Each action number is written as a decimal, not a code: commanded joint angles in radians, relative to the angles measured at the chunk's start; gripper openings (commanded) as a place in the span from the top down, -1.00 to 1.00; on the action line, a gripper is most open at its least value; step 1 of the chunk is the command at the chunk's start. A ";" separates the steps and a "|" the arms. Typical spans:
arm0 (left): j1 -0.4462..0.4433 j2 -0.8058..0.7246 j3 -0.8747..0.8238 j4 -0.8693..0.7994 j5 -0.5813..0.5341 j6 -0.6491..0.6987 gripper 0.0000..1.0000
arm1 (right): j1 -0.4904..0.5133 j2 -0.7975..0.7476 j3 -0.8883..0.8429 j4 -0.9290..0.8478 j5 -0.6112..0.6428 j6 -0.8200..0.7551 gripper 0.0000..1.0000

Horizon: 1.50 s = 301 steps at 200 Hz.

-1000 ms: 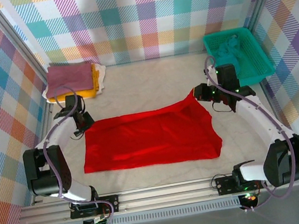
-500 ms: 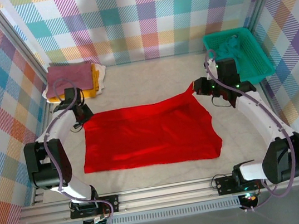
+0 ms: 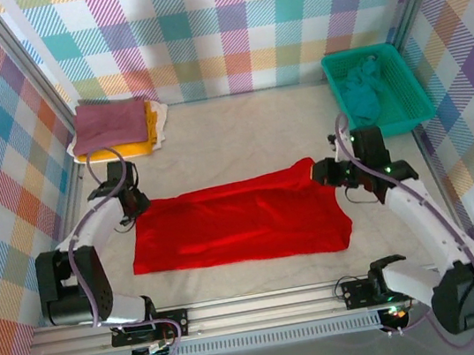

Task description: Fold and stack the t-shirts

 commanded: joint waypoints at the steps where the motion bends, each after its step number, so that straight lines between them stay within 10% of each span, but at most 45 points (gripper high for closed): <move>1: -0.012 -0.113 -0.044 -0.024 -0.034 -0.047 0.45 | 0.010 -0.110 -0.038 -0.052 -0.055 0.003 0.60; 15: -0.017 -0.155 -0.048 -0.022 -0.028 -0.036 0.30 | 0.010 -0.166 -0.047 -0.058 -0.035 -0.010 0.17; 72: -0.059 -0.090 0.046 -0.036 0.013 0.050 0.25 | 0.010 -0.032 0.002 0.034 -0.025 -0.020 0.14; 126: -0.195 0.163 0.127 -0.022 0.032 0.140 0.32 | 0.087 0.342 0.112 -0.014 0.029 -0.079 0.16; 200: -0.145 0.253 0.136 0.029 0.044 0.062 0.37 | 0.139 0.724 0.370 -0.125 0.244 -0.095 0.19; 301: -0.126 0.293 0.133 0.032 0.039 0.047 0.38 | 0.151 0.816 0.369 -0.102 0.188 -0.118 0.53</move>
